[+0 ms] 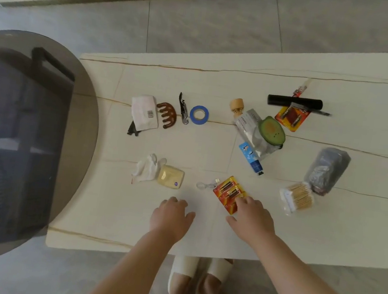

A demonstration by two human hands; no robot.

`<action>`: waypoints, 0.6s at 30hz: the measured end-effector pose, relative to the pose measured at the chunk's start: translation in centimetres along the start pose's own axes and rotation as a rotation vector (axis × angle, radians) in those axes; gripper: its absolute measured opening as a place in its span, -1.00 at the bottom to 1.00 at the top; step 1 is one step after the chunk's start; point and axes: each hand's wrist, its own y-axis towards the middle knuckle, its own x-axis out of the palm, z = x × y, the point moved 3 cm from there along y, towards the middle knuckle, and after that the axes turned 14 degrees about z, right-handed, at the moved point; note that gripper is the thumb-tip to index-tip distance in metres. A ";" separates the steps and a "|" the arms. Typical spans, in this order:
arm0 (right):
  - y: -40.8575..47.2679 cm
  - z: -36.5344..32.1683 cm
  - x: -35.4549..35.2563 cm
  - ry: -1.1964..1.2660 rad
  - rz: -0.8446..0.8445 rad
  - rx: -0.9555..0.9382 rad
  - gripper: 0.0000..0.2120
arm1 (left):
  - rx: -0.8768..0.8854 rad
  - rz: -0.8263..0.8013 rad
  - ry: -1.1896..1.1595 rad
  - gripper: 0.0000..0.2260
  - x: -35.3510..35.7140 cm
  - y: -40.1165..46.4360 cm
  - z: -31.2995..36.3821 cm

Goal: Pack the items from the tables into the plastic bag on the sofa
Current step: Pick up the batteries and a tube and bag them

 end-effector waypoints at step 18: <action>7.3 0.7 7.2 -0.005 0.234 0.168 -0.22 | 0.213 0.118 0.000 -0.63 6.6 11.7 4.8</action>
